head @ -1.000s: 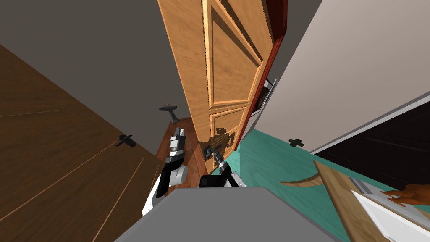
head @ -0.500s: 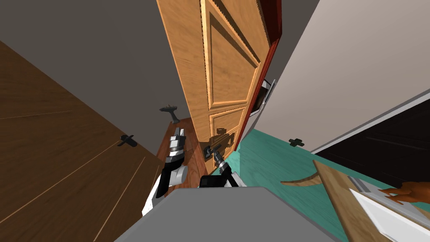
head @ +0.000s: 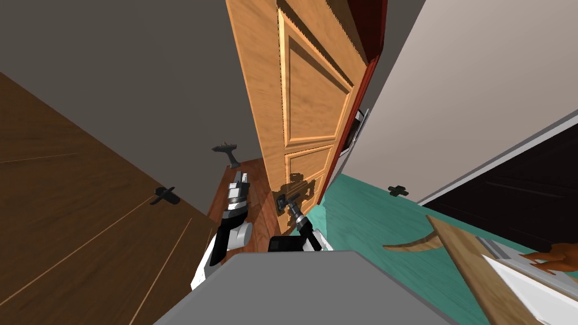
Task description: Push the door open
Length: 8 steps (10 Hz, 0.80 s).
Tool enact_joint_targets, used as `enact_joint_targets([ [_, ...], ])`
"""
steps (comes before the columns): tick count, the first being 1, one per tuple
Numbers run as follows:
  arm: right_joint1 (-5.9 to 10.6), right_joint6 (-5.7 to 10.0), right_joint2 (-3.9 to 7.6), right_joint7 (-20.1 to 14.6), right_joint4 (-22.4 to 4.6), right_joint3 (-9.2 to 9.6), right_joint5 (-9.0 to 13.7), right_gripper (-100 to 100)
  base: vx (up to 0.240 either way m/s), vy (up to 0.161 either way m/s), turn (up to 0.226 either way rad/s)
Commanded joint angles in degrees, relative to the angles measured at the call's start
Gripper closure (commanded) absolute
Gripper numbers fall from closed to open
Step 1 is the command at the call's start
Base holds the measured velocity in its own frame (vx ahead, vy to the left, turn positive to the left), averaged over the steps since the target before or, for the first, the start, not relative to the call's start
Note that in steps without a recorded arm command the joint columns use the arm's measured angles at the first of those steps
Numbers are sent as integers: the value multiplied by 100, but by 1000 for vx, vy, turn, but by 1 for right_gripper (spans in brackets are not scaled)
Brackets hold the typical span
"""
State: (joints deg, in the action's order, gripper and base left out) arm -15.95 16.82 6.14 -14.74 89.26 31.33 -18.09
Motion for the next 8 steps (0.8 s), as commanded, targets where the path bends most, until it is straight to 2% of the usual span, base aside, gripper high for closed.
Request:
enact_joint_targets([
  [1,81,-4,-47,40,-38,-122,23,100,116,171,-74],
  [5,214,-40,-133,130,-167,-443,102,100,128,156,-69],
  [8,286,-60,-192,180,-237,-620,145,100,81,111,-57],
])
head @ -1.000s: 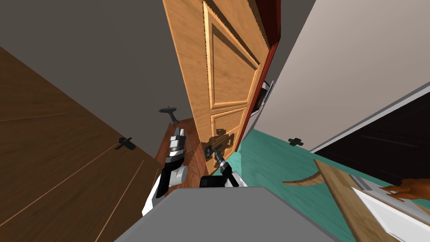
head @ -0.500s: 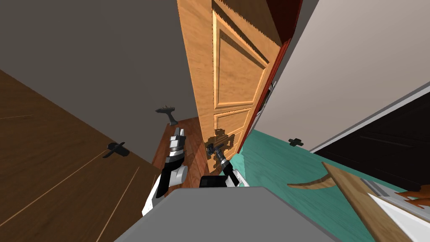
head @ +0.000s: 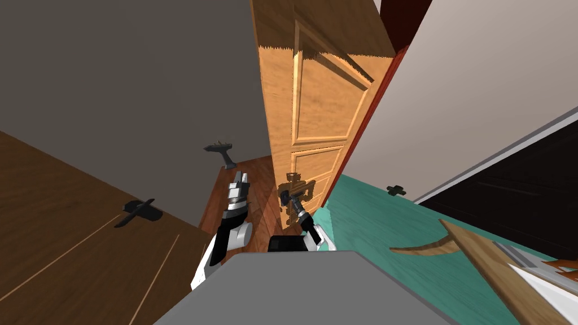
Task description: Push the door open
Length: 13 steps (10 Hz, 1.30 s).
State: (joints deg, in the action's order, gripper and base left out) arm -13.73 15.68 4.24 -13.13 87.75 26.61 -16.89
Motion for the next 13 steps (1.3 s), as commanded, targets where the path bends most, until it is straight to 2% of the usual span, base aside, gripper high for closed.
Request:
enact_joint_targets([
  [1,89,47,-23,36,-110,-207,40,100,69,110,-39],
  [7,233,7,-180,134,-250,-557,126,100,81,105,-59],
  [8,278,-5,-239,165,-294,-666,153,100,99,152,-100],
  [13,407,-41,-448,253,-419,-978,230,100,107,147,-70],
])
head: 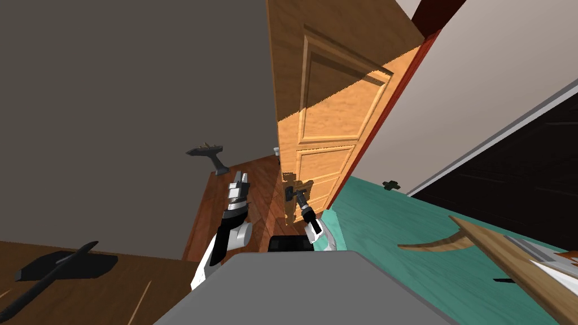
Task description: Push the door open
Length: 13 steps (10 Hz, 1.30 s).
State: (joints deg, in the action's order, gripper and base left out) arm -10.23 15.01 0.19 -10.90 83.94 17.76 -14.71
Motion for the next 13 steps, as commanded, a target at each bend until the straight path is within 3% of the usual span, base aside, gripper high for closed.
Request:
enact_joint_targets([
  [1,84,19,-95,48,-64,-159,28,100,104,170,-86],
  [2,103,14,-137,61,-82,-206,40,100,95,166,-75],
  [3,80,18,-109,52,-102,-179,31,100,46,66,-40],
  [5,121,16,44,81,-109,-357,71,100,109,112,-67],
  [8,158,11,105,115,-130,-551,116,100,144,143,-83],
  [11,190,6,60,144,-149,-719,155,100,137,159,-86],
  [13,218,2,-60,169,-165,-868,189,100,145,142,-82],
])
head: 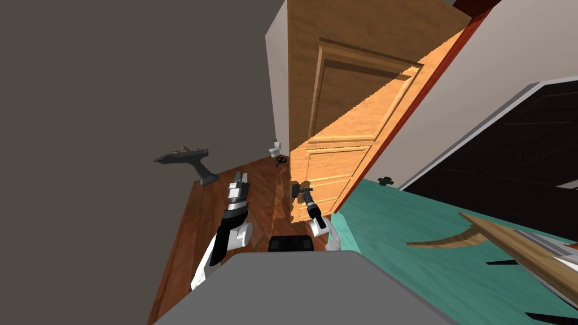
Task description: Push the door open
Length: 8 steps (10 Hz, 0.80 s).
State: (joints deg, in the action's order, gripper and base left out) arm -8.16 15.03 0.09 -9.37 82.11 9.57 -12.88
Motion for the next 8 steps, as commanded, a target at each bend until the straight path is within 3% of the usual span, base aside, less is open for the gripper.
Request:
enact_joint_targets([
  [1,22,-2,-123,26,12,-106,19,100,139,129,-99],
  [2,33,-3,-216,36,6,-164,32,100,141,124,-73],
  [3,26,-5,-142,24,-22,-149,30,100,69,51,-38],
  [4,30,-4,-23,26,4,-255,53,100,108,70,-50],
  [8,9,-6,118,40,40,-495,101,100,166,131,-75],
])
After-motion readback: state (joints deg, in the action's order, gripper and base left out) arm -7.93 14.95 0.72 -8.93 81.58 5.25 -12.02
